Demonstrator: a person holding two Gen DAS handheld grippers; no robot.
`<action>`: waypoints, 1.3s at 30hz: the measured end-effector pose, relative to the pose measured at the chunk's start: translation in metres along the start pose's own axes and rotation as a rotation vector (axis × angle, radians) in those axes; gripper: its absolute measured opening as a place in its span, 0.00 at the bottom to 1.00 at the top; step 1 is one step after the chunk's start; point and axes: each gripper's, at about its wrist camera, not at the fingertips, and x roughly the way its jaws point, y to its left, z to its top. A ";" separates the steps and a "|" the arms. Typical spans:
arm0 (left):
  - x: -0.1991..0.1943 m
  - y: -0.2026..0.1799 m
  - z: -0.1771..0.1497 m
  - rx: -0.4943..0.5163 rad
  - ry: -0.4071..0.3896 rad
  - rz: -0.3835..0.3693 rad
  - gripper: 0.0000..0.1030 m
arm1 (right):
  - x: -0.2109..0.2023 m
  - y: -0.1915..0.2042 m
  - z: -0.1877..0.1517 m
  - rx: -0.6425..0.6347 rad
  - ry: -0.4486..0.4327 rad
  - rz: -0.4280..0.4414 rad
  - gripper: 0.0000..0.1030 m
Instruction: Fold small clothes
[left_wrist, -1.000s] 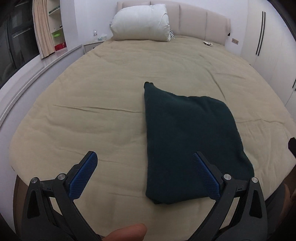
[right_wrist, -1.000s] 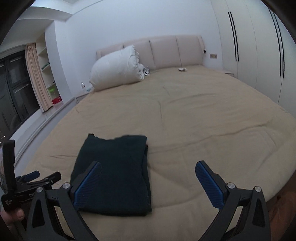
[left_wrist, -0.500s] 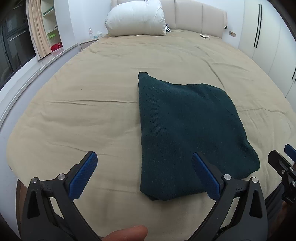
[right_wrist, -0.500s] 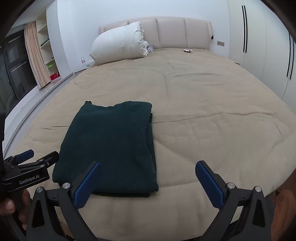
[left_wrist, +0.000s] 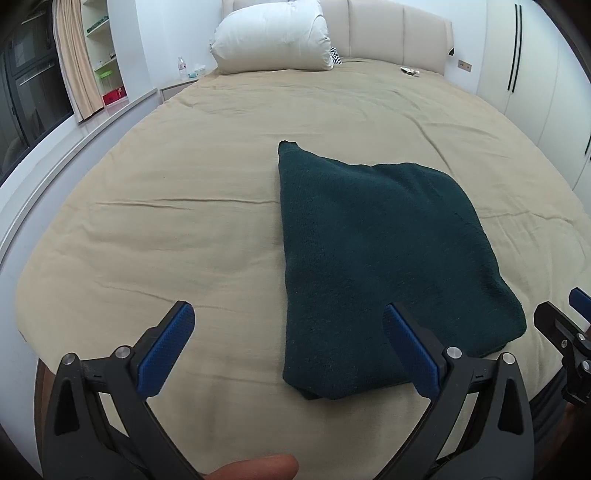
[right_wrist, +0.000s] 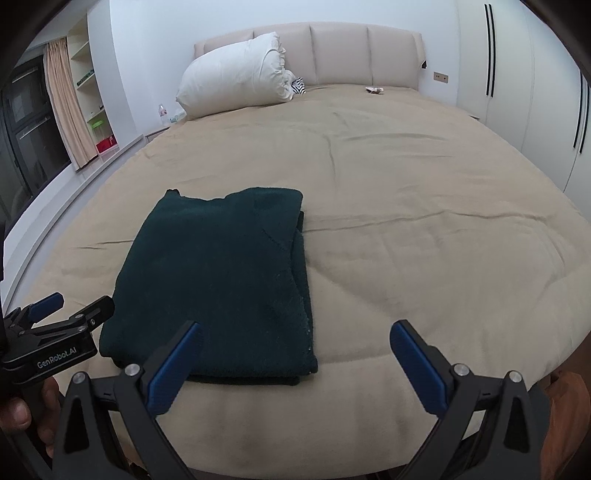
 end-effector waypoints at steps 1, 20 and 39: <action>0.001 0.000 0.000 -0.001 0.001 -0.001 1.00 | 0.000 0.000 0.000 0.000 0.000 0.000 1.00; 0.011 0.000 0.000 -0.010 0.011 -0.008 1.00 | 0.002 0.004 -0.002 -0.014 0.022 0.001 1.00; 0.013 0.000 -0.001 -0.012 0.013 -0.011 1.00 | 0.004 0.005 -0.005 -0.018 0.032 0.006 1.00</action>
